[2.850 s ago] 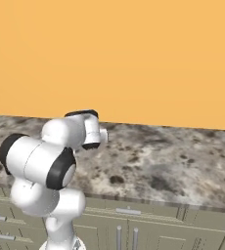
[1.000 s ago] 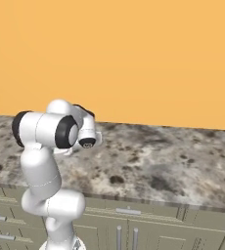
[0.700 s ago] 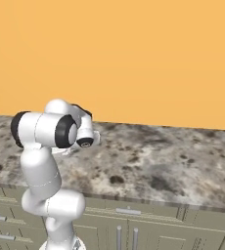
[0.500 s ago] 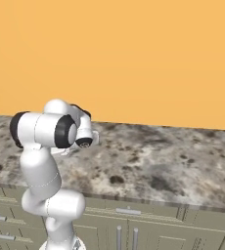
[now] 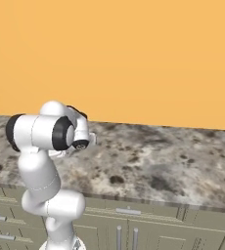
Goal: Place the drinks on the dining counter in a tight cluster.
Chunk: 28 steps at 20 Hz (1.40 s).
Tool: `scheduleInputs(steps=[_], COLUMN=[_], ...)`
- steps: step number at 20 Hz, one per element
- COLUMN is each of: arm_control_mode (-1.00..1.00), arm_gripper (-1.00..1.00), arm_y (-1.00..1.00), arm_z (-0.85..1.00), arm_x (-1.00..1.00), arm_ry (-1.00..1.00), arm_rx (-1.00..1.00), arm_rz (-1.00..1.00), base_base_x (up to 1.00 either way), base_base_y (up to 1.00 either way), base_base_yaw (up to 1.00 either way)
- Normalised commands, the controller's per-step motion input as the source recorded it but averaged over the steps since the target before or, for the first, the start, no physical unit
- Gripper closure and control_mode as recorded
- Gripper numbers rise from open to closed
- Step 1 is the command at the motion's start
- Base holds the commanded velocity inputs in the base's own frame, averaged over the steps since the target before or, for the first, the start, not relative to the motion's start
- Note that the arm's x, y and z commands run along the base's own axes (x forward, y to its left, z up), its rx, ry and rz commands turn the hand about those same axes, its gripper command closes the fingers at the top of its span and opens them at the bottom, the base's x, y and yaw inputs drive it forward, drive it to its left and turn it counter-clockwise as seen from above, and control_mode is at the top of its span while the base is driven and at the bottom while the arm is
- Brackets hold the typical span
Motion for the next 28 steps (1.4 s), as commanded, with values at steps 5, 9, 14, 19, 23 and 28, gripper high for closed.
scheduleInputs(steps=[5, 9, 14, 19, 23, 28], arm_control_mode=[-1.0, -1.0, -1.0, -1.0, -1.0, -1.0], arm_gripper=[1.0, 1.0, 1.0, 1.0, 1.0, 1.0], arm_y=[0.03, -0.04, -0.11, -0.15, -0.16, -0.18], arm_z=[0.02, 0.1, 0.39, 0.49, 0.45, 0.35], arm_x=[-0.13, -0.09, -0.27, -0.33, -0.28, -0.3], arm_ry=[0.01, 0.02, 0.01, 0.0, 0.0, 0.0], arm_rx=[0.0, 0.0, 0.0, 0.0, 0.0, 0.0], arm_rz=[-0.03, -0.02, -0.01, 0.0, 0.0, 0.0], base_base_x=[0.0, 0.0, 0.0, 0.0, 0.0, 0.0], base_base_y=[0.0, 0.0, 0.0, 0.0, 0.0, 0.0], base_base_yaw=[0.0, 0.0, 0.0, 0.0, 0.0, 0.0])
